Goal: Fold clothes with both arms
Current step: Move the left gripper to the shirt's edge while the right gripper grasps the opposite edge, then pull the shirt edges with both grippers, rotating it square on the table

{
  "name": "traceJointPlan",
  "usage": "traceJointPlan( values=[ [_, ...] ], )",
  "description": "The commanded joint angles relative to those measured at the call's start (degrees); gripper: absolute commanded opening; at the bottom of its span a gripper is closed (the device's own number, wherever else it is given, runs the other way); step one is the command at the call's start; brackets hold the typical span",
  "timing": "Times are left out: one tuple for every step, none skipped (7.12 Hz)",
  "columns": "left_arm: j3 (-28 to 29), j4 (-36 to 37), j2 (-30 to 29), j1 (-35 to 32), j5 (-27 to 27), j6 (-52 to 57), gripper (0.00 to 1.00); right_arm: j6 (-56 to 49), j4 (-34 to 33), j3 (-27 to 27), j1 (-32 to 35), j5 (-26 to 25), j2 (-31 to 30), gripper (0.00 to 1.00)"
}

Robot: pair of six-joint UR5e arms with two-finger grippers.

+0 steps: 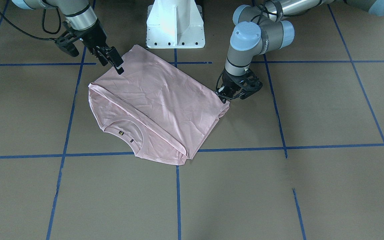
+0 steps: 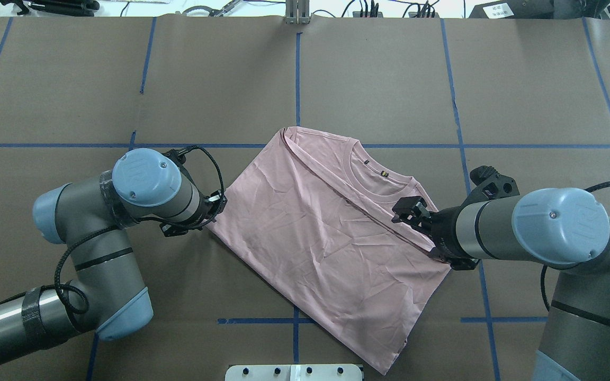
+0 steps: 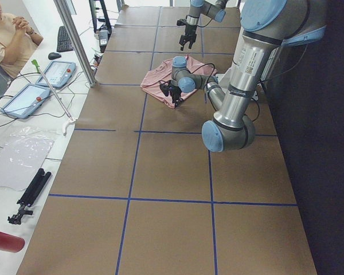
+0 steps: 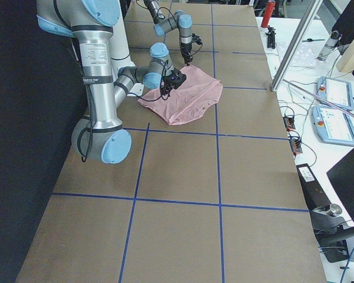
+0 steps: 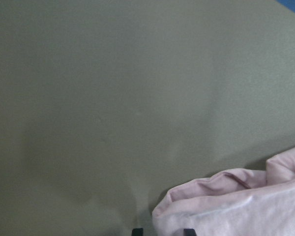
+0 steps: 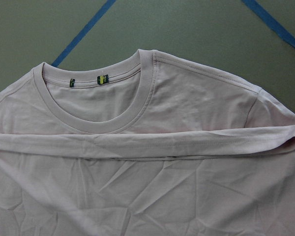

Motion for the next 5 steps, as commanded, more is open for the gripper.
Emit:
traceJointPlan(
  values=[
    [0.6, -0.3, 0.0, 0.1, 1.8, 0.2, 0.42, 0.0, 0.0, -0.3, 0.0, 0.0, 0.0, 1.0],
    [0.6, -0.3, 0.1, 0.1, 1.8, 0.2, 0.42, 0.0, 0.1, -0.6, 0.0, 0.0, 0.2, 1.0],
    [0.7, -0.3, 0.1, 0.9, 1.8, 0.2, 0.42, 0.0, 0.1, -0.6, 0.0, 0.0, 0.2, 1.0],
    [1.1, -0.4, 0.1, 1.3, 1.6, 0.2, 0.42, 0.0, 0.1, -0.7, 0.0, 0.0, 0.2, 1.0],
    [0.9, -0.4, 0.0, 1.4, 1.7, 0.2, 0.39, 0.0, 0.1, -0.6, 0.0, 0.0, 0.3, 1.0]
  ],
)
